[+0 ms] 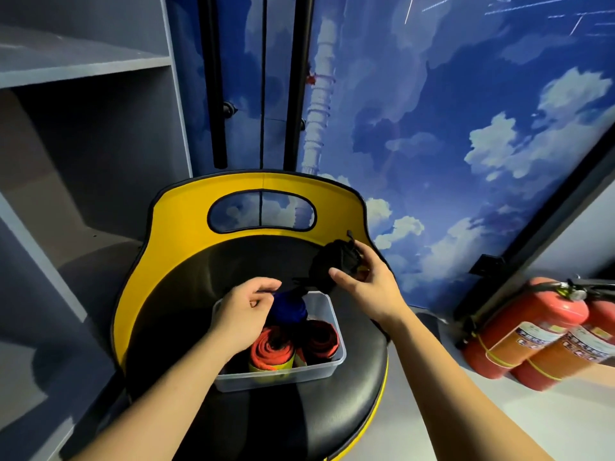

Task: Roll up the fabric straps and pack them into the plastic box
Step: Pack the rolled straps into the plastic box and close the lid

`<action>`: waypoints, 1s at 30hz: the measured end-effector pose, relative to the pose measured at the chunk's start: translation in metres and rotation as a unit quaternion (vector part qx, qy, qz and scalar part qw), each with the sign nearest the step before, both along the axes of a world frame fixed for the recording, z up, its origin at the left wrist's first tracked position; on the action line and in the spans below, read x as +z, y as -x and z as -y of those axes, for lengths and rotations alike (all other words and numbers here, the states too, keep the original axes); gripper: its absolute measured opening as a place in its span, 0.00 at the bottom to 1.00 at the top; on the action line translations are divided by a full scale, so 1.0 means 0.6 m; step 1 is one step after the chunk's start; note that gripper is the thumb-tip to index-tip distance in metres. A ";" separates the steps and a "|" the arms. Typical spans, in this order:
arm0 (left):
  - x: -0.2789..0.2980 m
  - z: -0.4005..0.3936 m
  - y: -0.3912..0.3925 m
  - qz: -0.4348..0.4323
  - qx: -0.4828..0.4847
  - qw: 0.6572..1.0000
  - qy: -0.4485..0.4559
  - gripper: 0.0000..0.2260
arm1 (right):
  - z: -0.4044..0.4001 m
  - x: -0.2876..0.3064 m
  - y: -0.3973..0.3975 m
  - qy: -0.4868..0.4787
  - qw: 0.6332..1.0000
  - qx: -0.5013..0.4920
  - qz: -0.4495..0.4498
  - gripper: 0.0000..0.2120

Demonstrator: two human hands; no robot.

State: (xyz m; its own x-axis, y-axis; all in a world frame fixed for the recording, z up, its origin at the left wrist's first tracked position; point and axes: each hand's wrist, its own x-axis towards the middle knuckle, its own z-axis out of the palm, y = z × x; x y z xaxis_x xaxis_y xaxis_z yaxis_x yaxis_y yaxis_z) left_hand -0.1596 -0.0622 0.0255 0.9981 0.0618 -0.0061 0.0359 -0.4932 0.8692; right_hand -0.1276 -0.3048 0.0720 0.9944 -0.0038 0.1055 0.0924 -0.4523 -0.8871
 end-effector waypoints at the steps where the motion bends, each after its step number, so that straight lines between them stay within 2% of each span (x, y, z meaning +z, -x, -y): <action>1: -0.007 -0.001 -0.001 0.007 -0.009 1.000 -0.029 0.15 | 0.002 -0.004 -0.001 0.005 1.000 -0.004 -0.005 0.34; 5: -0.013 0.012 -0.003 0.036 -0.050 0.992 -0.111 0.12 | -0.005 -0.019 0.001 0.039 0.999 0.003 -0.028 0.33; 9: -0.021 0.026 -0.011 0.059 -0.083 0.987 -0.123 0.12 | -0.013 -0.037 0.002 0.074 0.997 0.006 -0.038 0.35; 14: -0.034 0.036 -0.022 0.098 -0.121 0.971 -0.182 0.13 | -0.011 -0.048 0.005 0.096 0.994 0.003 -0.053 0.36; 21: -0.058 0.056 -0.031 0.091 -0.182 0.946 -0.253 0.17 | -0.006 -0.083 -0.004 0.117 0.991 -0.005 -0.068 0.40; 26: -0.063 0.054 -0.038 0.094 -0.193 0.944 -0.251 0.17 | -0.004 -0.090 -0.007 0.118 0.990 -0.005 -0.074 0.35; 30: -0.067 0.048 -0.043 0.094 -0.193 0.946 -0.242 0.17 | -0.010 -0.088 -0.009 0.141 0.988 0.002 -0.071 0.39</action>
